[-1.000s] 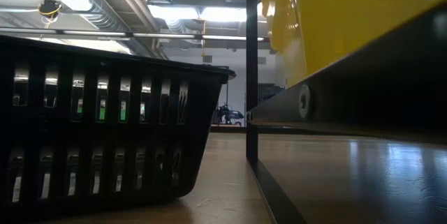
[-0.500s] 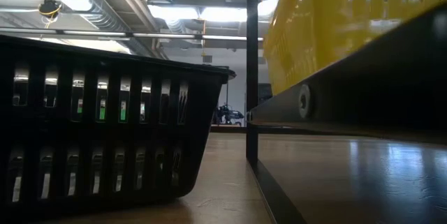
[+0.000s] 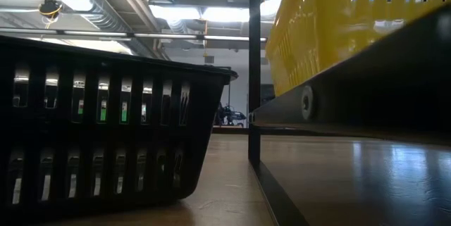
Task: Stack baskets on shelf by color
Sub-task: Stack the green bin on top of the green bins on the shelf
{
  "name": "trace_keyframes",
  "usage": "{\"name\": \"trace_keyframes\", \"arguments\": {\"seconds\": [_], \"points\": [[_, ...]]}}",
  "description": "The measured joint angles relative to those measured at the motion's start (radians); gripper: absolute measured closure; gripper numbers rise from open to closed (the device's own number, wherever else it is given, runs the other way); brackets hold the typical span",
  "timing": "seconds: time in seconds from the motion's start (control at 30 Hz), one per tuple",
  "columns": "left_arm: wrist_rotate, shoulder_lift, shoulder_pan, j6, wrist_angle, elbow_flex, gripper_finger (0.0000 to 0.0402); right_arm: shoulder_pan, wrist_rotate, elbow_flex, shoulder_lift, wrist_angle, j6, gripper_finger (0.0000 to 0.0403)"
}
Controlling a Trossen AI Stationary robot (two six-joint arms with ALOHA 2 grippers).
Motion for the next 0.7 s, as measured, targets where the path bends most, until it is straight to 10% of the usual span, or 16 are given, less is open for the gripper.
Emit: {"name": "trace_keyframes", "arguments": {"seconds": [0.7], "points": [[-0.099, 0.030, 0.250, -0.925, -0.324, 0.000, 0.0337, -0.015, 0.676, 0.000, -0.194, -0.356, -0.530, 0.0336]]}}
